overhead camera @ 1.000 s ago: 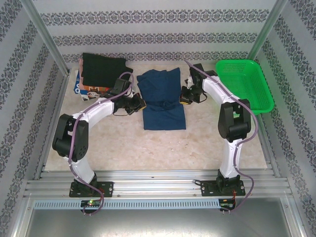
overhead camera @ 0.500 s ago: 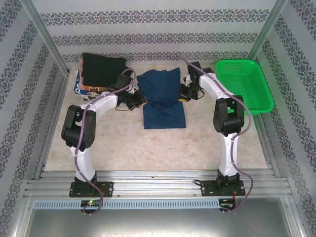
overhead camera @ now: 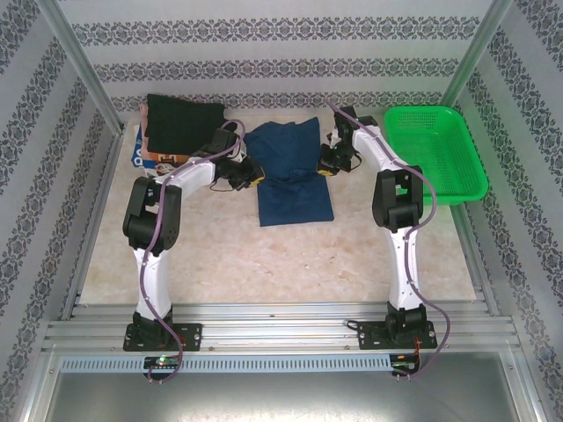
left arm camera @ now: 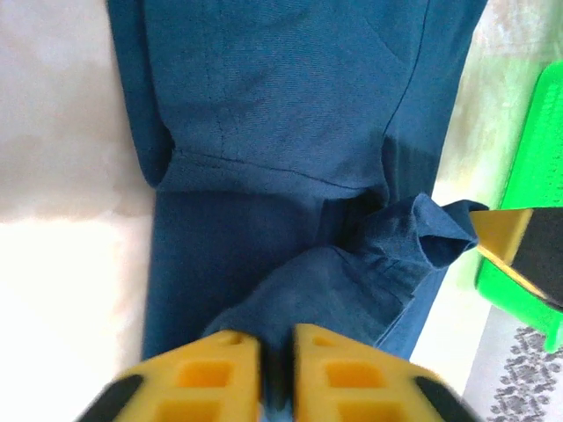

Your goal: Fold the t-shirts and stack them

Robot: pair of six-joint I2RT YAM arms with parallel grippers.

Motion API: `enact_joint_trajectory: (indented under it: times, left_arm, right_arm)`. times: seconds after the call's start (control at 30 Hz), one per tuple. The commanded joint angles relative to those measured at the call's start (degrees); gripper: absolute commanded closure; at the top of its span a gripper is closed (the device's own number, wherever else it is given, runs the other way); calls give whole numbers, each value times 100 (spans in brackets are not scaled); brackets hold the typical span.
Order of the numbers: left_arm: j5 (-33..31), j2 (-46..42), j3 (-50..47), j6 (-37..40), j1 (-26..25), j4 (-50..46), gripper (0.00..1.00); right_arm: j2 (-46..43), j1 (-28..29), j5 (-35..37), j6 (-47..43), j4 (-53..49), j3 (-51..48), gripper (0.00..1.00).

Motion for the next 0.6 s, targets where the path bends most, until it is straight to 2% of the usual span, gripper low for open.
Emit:
enact_joint_trajectory:
  times: [0.0, 0.07, 0.17, 0.23, 0.27, 0.4, 0.5, 0.57]
  left_arm:
    - [-62, -7, 352, 109, 111, -76, 63]
    - [-45, -211, 443, 19, 108, 40, 49]
    - [-80, -624, 579, -90, 108, 198, 39]
    - [-113, -960, 541, -166, 114, 309, 33]
    - [-120, -1122, 494, -168, 103, 288, 25]
    - [-160, -1751, 5, 97, -16, -179, 22]
    - [-212, -2217, -752, 232, -260, -582, 23]
    - [-225, -2549, -1589, 40, -492, -368, 25]
  right_arm:
    - [93, -139, -140, 87, -211, 336, 72]
    - [-209, -187, -98, 144, 30, 298, 61]
    - [-906, -274, -85, 191, 439, 23, 47]
    - [-1443, -316, -80, 171, 691, -424, 42]
    - [-1747, -336, -120, 147, 828, -742, 42]
    - [-2788, -380, -265, 125, 1136, -2303, 40]
    - [-3454, -375, -544, 319, 1747, -3872, 40]
    - [-3677, -349, -644, 345, 2062, -4709, 40]
